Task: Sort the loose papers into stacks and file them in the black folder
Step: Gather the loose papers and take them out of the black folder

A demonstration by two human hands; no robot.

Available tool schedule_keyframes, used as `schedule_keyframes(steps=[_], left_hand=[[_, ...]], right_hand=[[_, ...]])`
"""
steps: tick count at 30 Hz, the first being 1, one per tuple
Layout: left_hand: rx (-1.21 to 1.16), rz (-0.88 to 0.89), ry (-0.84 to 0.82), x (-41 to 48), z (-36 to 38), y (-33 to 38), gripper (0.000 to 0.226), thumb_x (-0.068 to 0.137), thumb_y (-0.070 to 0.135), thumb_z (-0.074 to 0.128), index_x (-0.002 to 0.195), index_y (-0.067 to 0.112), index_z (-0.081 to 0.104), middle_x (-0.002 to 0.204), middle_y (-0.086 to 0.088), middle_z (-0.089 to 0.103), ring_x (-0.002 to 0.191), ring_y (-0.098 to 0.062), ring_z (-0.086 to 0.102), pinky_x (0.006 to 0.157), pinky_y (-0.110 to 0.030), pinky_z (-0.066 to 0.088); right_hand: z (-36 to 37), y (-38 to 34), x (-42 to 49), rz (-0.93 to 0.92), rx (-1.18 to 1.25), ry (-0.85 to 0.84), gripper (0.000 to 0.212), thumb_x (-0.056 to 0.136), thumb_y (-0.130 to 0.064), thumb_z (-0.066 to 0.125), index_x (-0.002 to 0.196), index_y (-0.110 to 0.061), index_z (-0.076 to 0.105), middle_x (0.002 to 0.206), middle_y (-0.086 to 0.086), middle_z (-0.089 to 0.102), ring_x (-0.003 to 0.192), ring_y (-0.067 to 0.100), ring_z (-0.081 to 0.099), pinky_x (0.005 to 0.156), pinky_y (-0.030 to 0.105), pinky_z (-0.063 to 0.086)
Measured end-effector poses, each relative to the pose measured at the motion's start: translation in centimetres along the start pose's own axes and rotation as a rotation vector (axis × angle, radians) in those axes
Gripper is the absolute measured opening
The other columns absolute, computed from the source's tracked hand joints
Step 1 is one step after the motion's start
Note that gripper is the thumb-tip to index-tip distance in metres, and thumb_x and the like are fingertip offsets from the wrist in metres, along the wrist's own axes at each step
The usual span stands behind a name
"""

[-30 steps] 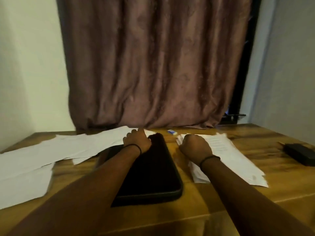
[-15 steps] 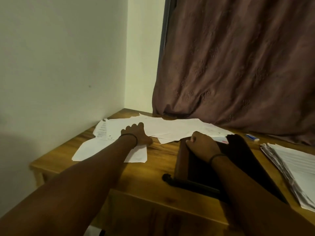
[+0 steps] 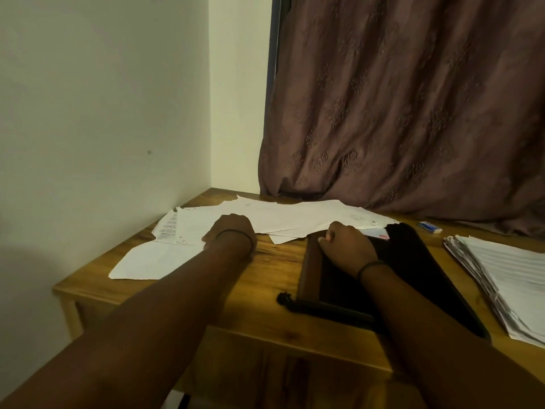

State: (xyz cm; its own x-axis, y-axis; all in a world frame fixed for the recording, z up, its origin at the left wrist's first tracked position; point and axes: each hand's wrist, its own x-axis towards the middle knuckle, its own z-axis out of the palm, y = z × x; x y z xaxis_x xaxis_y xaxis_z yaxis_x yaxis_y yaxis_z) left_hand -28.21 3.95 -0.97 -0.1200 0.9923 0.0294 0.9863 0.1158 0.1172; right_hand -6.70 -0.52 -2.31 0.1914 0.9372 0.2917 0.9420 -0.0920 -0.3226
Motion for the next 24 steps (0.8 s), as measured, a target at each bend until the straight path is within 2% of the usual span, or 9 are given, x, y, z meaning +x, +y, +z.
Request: schedule_keyframes(steps=[5, 10, 12, 14, 15, 17, 21, 23, 24], left_hand=[[0.177, 0.108, 0.221, -2.0, -2.1, 0.4, 0.034, 0.09, 0.023, 0.06, 0.121, 0.009, 0.063, 0.118, -0.01, 0.066, 0.109, -0.026, 0.062, 0.088, -0.035, 0.052], [0.252, 0.212, 0.283, -4.3, -7.6, 2.0, 0.03, 0.093, 0.022, 0.055, 0.118, 0.008, 0.063, 0.114, -0.009, 0.067, 0.102, -0.025, 0.063, 0.083, -0.034, 0.05], [0.149, 0.252, 0.221, -5.4, -9.7, 3.2, 0.03, 0.091, 0.018, 0.057, 0.117, 0.005, 0.062, 0.102, -0.011, 0.064, 0.086, -0.023, 0.06, 0.076, -0.032, 0.049], [-0.061, 0.268, 0.044, -6.5, -11.1, 4.7, 0.031, 0.09, 0.011, 0.058, 0.119, 0.0, 0.059, 0.097, -0.013, 0.06, 0.075, -0.024, 0.059, 0.062, -0.028, 0.05], [-0.193, 0.28, -0.078, -7.2, -11.4, 5.5, 0.033, 0.091, 0.008, 0.057, 0.122, -0.001, 0.057, 0.103, -0.016, 0.06, 0.08, -0.027, 0.062, 0.056, -0.028, 0.052], [-0.452, 0.311, -0.226, -8.4, -11.7, 7.5, 0.032, 0.093, 0.006, 0.054, 0.124, -0.001, 0.056, 0.115, -0.02, 0.062, 0.092, -0.031, 0.066, 0.057, -0.029, 0.055], [-0.61, 0.41, -0.221, -9.9, -10.6, 11.7, 0.005, 0.086, 0.008, 0.056, 0.082, 0.005, 0.057, 0.085, -0.014, 0.06, 0.06, -0.019, 0.054, 0.037, -0.023, 0.044], [-0.682, 0.459, -0.371, -10.5, -9.0, 14.0, 0.006, 0.084, 0.012, 0.057, 0.082, 0.007, 0.057, 0.08, -0.011, 0.056, 0.065, -0.021, 0.055, 0.047, -0.024, 0.048], [-0.715, 0.475, -0.479, -10.9, -8.1, 15.1, 0.01, 0.084, 0.015, 0.058, 0.09, 0.007, 0.058, 0.084, -0.011, 0.057, 0.073, -0.024, 0.058, 0.061, -0.03, 0.055]], right_hand=[[-0.7, 0.3, -0.5, -0.008, 0.031, -0.02, 0.018, 0.092, -0.039, 0.058, 0.089, -0.021, 0.057, 0.098, 0.004, 0.066, 0.088, 0.019, 0.057, 0.077, 0.03, 0.045], [-2.2, 0.1, -1.1, -0.017, 0.075, -0.062, 0.02, 0.092, -0.037, 0.06, 0.083, -0.019, 0.062, 0.096, 0.005, 0.066, 0.091, 0.021, 0.06, 0.079, 0.03, 0.047], [-3.4, -0.6, -1.8, 0.007, 0.273, -0.107, 0.03, 0.096, -0.039, 0.056, 0.08, -0.015, 0.066, 0.088, 0.006, 0.068, 0.081, 0.021, 0.063, 0.069, 0.027, 0.045], [-5.0, -1.6, -3.0, 0.114, 0.618, -0.244, 0.046, 0.101, -0.047, 0.044, 0.09, -0.01, 0.069, 0.09, 0.011, 0.072, 0.07, 0.021, 0.065, 0.061, 0.026, 0.048], [-5.9, -1.9, -3.7, 0.156, 0.752, -0.312, 0.055, 0.102, -0.052, 0.037, 0.097, -0.008, 0.069, 0.094, 0.014, 0.073, 0.069, 0.023, 0.067, 0.06, 0.027, 0.05], [-7.5, -1.7, -4.6, 0.207, 0.864, -0.397, 0.07, 0.1, -0.062, 0.025, 0.107, -0.006, 0.066, 0.1, 0.018, 0.073, 0.074, 0.027, 0.07, 0.06, 0.028, 0.053], [-10.1, 1.4, -5.4, 0.37, 1.003, -0.42, 0.089, 0.089, -0.079, 0.019, 0.115, -0.005, 0.06, 0.098, 0.021, 0.073, 0.08, 0.033, 0.074, 0.061, 0.035, 0.059], [-10.9, 4.1, -5.9, 0.434, 1.053, -0.413, 0.093, 0.085, -0.083, 0.021, 0.116, -0.005, 0.06, 0.098, 0.021, 0.073, 0.082, 0.033, 0.074, 0.064, 0.038, 0.06], [-11.2, 5.6, -6.3, 0.459, 1.05, -0.408, 0.092, 0.084, -0.084, 0.023, 0.116, -0.006, 0.061, 0.099, 0.021, 0.074, 0.082, 0.033, 0.074, 0.066, 0.038, 0.06]])
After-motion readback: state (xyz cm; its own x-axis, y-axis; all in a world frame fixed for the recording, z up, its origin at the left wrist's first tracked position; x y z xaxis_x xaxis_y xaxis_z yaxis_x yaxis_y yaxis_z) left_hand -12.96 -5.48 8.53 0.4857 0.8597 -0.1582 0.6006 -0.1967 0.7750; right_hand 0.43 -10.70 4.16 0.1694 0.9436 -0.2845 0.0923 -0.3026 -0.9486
